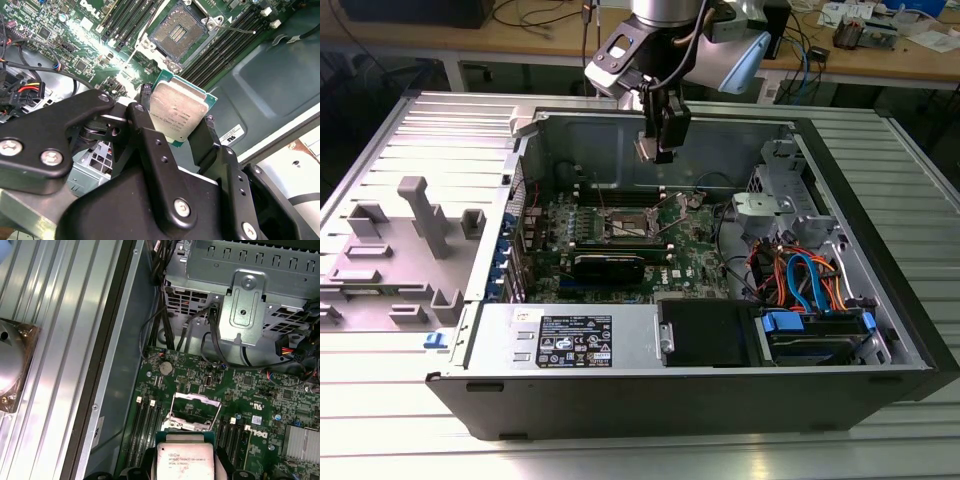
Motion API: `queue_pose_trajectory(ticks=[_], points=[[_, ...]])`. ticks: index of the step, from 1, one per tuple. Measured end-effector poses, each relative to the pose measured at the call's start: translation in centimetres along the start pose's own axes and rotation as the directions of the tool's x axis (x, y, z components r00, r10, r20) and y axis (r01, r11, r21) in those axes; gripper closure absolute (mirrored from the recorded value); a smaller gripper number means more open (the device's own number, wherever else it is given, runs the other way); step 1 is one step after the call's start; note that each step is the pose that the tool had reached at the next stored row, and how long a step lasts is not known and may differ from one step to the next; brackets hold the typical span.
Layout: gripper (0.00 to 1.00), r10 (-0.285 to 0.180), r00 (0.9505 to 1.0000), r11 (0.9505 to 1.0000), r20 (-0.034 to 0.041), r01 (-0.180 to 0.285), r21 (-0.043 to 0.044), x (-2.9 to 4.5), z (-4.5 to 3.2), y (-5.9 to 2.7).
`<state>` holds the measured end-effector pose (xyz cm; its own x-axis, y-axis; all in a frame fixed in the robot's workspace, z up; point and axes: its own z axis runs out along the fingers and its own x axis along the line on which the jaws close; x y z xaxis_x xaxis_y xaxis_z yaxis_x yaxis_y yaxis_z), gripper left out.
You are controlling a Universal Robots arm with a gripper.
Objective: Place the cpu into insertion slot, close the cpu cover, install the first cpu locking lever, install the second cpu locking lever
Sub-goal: 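Place the cpu into insertion slot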
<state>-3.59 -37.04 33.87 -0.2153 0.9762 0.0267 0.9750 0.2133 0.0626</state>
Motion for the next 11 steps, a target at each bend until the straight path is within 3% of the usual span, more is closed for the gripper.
queue_pose_trajectory(ticks=[11], points=[[0.45, 0.026, 0.9997, 0.9997, 0.0014, -0.026, 0.0003, -0.06, 0.13, -0.02]])
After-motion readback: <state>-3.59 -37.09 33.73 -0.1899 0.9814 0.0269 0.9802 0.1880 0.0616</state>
